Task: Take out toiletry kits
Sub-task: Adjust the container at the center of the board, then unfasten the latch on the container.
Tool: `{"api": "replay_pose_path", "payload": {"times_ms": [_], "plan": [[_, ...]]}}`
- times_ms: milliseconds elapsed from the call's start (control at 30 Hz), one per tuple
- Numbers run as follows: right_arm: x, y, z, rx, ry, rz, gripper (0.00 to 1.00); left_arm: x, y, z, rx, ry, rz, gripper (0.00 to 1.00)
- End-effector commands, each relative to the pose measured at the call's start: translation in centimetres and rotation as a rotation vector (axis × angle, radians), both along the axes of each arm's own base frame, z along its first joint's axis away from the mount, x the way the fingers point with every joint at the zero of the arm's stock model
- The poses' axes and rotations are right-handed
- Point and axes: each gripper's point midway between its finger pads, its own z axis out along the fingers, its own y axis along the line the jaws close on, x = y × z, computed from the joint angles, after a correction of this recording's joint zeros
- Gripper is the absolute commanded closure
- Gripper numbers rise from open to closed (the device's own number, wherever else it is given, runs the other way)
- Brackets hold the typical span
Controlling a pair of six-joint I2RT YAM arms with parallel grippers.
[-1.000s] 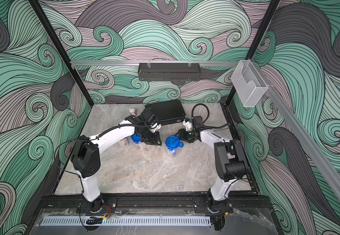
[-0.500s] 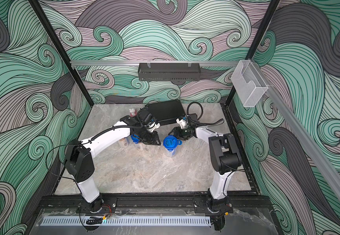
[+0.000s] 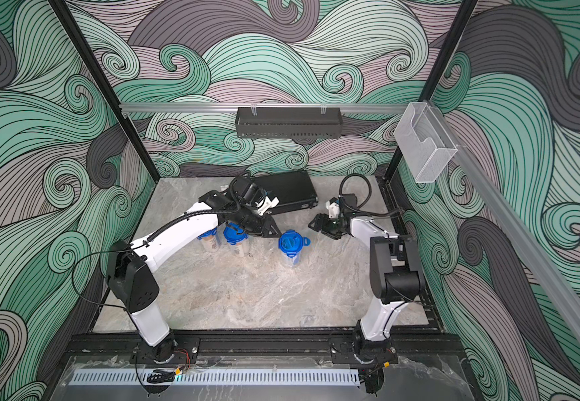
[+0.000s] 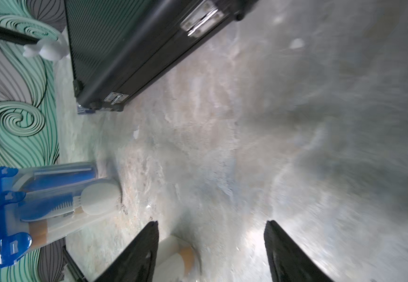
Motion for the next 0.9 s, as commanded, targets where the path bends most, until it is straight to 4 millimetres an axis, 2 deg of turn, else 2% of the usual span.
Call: {"api": "replay_pose_path", "payload": {"times_ms": [0, 200, 300, 500, 867], "plan": [[-0.9, -0.8, 1.5, -0.041, -0.043, -0.051, 0.3, 0.7, -4.1, 2.4, -0.215, 0.039, -0.08, 0.75], [-3.4, -1.6, 2.5, -0.051, -0.067, -0.089, 0.3, 1.4, -6.3, -0.1, -0.252, 0.137, -0.112, 0.77], [-4.3, -2.3, 3.3, -0.064, -0.094, -0.122, 0.31, 1.5, -6.7, -1.7, -0.255, 0.169, -0.11, 0.78], [-5.6, -2.4, 4.3, -0.062, -0.117, -0.124, 0.32, 1.9, -7.1, -3.6, -0.243, 0.195, -0.099, 0.78], [-5.8, -2.3, 4.1, -0.056, -0.103, -0.114, 0.33, 0.5, -7.0, -5.6, -0.246, 0.236, -0.096, 0.78]]}}
